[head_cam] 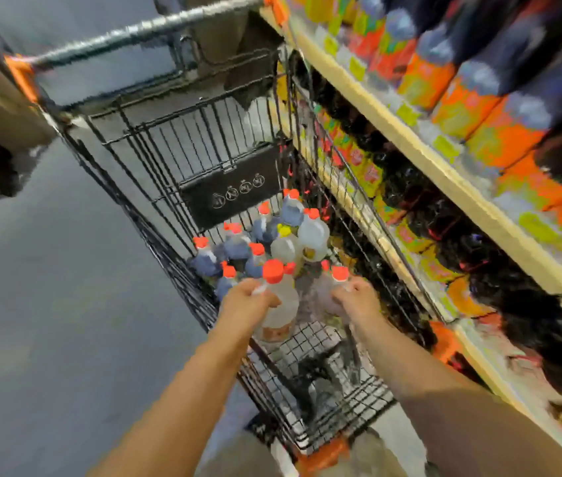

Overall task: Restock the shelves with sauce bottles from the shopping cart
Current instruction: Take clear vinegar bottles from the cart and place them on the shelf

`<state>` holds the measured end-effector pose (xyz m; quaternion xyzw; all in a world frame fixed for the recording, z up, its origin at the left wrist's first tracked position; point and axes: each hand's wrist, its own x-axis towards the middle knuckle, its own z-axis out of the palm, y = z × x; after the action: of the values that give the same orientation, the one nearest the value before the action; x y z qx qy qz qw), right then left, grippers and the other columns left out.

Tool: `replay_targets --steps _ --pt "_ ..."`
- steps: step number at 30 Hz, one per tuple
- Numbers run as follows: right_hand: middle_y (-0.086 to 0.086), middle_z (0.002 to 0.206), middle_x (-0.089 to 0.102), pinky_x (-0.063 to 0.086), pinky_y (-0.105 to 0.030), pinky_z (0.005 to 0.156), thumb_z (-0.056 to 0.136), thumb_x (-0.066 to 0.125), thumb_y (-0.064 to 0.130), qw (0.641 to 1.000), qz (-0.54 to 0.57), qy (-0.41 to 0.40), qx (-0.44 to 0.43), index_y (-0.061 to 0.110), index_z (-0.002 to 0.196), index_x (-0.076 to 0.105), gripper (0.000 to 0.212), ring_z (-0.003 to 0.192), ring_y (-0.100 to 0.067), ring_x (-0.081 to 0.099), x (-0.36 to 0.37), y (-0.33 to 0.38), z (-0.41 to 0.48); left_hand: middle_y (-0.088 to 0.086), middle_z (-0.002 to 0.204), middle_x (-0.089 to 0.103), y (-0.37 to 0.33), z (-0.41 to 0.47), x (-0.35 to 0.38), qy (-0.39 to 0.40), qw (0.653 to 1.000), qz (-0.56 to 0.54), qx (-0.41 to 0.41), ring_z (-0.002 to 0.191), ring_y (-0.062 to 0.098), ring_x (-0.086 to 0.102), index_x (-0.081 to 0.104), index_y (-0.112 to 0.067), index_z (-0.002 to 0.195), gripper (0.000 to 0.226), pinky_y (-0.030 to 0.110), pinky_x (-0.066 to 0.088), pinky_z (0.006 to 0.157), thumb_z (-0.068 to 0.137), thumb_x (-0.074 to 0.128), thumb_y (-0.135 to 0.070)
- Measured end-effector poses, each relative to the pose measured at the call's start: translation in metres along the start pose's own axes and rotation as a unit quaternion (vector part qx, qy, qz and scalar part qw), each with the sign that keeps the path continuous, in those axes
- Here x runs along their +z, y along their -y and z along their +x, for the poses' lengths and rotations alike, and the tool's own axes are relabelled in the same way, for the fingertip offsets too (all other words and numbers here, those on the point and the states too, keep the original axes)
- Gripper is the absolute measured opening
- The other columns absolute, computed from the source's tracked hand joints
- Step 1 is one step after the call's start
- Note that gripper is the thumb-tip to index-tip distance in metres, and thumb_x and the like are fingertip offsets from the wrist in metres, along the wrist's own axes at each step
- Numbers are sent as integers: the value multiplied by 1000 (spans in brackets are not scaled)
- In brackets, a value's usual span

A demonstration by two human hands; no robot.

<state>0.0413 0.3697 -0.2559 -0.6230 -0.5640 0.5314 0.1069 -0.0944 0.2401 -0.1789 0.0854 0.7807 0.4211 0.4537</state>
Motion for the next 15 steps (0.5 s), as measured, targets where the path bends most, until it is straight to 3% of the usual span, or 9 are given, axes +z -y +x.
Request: replay_targets --steps 3,6,9,12,15 --pt "-3 58 37 22 -17 38 72 68 3 993 64 -87 -43 10 60 39 31 55 -15 34 -21 3 -43 1 66 51 -11 -25 -9 44 992 74 89 67 18 46 52 -16 61 17 27 32 55 65 69 -16" --pt "-6 56 39 25 -27 46 79 65 12 983 58 -160 -73 10 61 47 26 54 -16 36 -49 9 -88 1 63 51 -22 -56 -18 102 968 160 166 59 13 44 57 -11 65 24 27 30 53 50 55 -29" --pt "-5 54 36 25 -32 55 62 55 26 967 66 -225 -99 16 52 40 21 57 -19 36 -81 1 -141 2 55 45 -32 -88 -11 154 945 189 217 53 15 39 49 -15 50 13 27 27 50 52 60 -21" --pt "-5 58 41 27 -31 55 56 56 26 952 98 -276 -87 13 55 47 15 58 -15 40 -110 -22 -200 2 55 40 -40 -121 14 221 907 250 256 58 23 42 45 -18 36 15 35 32 56 43 57 -20" --pt "-5 58 46 29 -31 53 73 65 16 933 117 -336 -52 9 58 49 23 58 -14 42 -134 -59 -259 1 55 40 -32 -163 49 272 865 310 286 60 25 40 43 -16 39 18 37 31 58 42 61 -19"
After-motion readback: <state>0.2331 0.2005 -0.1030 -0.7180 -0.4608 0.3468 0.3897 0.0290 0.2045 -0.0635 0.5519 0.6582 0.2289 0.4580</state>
